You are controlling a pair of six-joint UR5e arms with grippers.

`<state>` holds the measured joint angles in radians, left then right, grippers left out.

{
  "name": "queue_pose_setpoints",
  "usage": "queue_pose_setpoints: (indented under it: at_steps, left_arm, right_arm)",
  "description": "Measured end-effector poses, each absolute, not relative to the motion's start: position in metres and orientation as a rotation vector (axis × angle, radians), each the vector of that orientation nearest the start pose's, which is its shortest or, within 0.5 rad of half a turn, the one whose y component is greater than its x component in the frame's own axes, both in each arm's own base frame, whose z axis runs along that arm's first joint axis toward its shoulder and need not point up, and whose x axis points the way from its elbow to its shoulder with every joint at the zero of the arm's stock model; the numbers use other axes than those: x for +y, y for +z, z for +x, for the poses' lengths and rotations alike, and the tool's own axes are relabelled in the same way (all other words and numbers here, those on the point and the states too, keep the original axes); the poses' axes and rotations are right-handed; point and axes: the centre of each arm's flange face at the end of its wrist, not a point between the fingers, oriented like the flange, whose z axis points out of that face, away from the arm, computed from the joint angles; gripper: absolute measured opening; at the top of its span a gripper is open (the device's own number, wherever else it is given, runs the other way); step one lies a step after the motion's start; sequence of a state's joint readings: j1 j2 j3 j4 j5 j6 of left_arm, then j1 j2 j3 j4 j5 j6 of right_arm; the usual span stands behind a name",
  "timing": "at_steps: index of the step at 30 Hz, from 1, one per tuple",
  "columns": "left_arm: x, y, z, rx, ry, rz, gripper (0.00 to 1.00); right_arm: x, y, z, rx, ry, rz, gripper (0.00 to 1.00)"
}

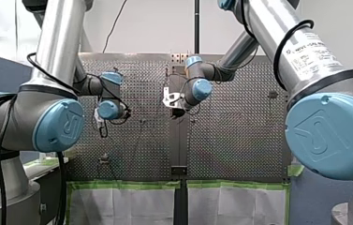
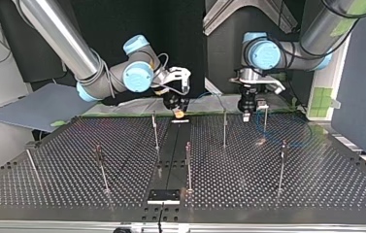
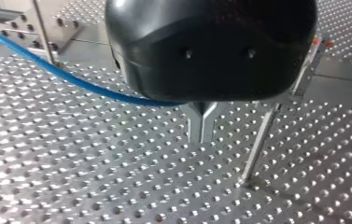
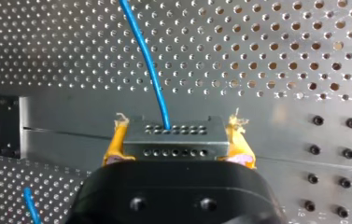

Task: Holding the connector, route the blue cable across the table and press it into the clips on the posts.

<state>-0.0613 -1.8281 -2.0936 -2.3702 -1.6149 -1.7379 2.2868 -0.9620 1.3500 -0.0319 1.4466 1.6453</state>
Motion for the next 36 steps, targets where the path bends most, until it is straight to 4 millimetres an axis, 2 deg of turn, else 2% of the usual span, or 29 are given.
queue_pose_setpoints:
  at_steps: [5,10,17,28,36]
  left_arm:
    - [-0.158,0.204,0.466,1.566,-0.137,-0.118,0.0]
    - [-0.163,0.195,0.466,1.581,-0.161,-0.091,0.0]
    - [-0.161,0.178,0.48,1.592,-0.173,-0.09,0.0]
    - [-0.155,0.154,0.493,1.629,-0.159,-0.112,0.0]
    - [-0.153,0.157,0.509,1.608,-0.187,-0.127,0.0]
  right_arm:
    - [-0.406,0.219,0.547,1.197,-1.893,-2.658,0.0]
    - [-0.408,0.211,0.547,1.206,-1.88,-2.663,0.0]
    - [-0.414,0.211,0.546,1.224,-1.907,-2.639,0.0]
    - [-0.422,0.212,0.54,1.282,-1.918,-2.643,0.0]
    - [-0.427,0.215,0.538,1.31,-1.929,-2.652,0.0]
